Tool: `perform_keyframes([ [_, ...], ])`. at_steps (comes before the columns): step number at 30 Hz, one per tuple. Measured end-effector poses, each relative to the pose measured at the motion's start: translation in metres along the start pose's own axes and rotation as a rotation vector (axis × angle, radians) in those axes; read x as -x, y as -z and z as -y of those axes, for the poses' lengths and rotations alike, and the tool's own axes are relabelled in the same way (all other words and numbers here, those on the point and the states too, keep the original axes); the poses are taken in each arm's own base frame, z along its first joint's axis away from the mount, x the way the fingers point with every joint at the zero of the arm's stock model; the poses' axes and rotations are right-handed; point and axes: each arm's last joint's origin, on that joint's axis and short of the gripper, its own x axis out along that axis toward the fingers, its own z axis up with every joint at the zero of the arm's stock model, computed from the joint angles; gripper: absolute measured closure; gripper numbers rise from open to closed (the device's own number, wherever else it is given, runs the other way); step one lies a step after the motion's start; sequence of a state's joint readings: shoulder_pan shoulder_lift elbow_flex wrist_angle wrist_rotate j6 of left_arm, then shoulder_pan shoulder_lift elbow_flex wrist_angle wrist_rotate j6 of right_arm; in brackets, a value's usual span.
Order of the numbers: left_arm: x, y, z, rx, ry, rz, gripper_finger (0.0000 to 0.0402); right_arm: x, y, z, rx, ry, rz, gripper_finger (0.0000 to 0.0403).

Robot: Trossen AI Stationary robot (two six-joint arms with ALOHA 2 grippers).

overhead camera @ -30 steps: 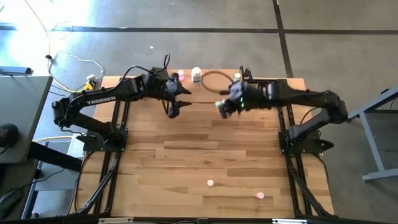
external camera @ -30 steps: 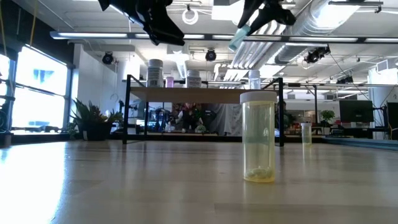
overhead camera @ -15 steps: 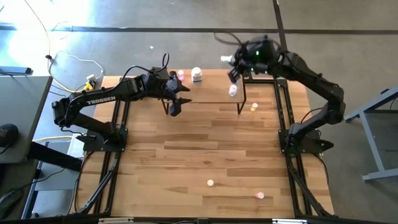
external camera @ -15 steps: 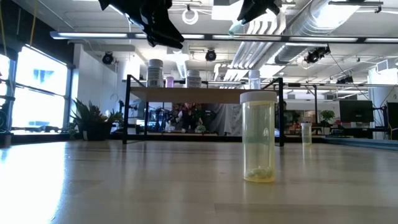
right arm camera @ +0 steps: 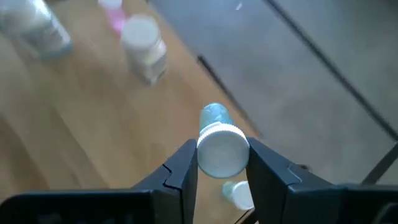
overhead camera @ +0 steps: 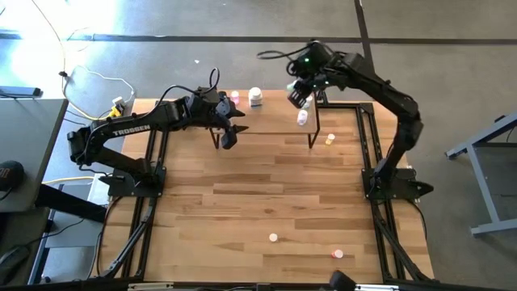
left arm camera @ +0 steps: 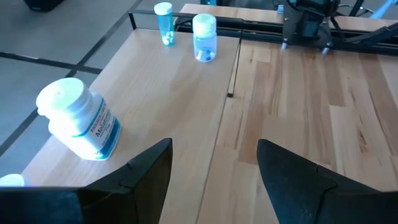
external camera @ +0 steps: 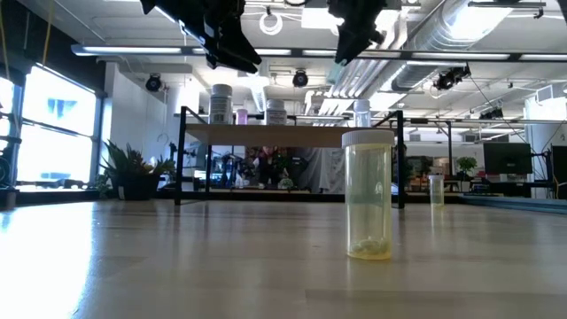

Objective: Pick and place medicine bottles onto shelf by color
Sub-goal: Put the blue pill bottle on the shelf

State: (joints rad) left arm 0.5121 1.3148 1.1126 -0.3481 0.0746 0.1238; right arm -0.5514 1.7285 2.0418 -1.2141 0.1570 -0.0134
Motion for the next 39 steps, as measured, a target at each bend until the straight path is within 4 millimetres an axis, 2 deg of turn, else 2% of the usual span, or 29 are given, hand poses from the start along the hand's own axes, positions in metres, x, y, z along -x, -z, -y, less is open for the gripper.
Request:
perform_keyframes([
  [7, 0.000, 0.000, 0.000, 0.011, 0.000, 0.000, 0.0179, -0.033, 0.006, -0.011, 0.070, -0.069, -0.159, 0.0304],
  [20, 0.000, 0.001, 0.000, 0.020, 0.001, -0.012, 0.0179, -0.072, 0.010, -0.021, 0.189, -0.064, -0.295, 0.0304],
  [28, 0.000, 0.003, 0.000, 0.022, 0.003, -0.030, 0.0179, -0.089, 0.012, -0.020, 0.232, -0.049, -0.337, 0.0304],
  [39, 0.000, 0.003, 0.000, 0.019, 0.003, -0.030, 0.0179, -0.089, 0.016, -0.020, 0.264, -0.082, -0.383, 0.0304],
])
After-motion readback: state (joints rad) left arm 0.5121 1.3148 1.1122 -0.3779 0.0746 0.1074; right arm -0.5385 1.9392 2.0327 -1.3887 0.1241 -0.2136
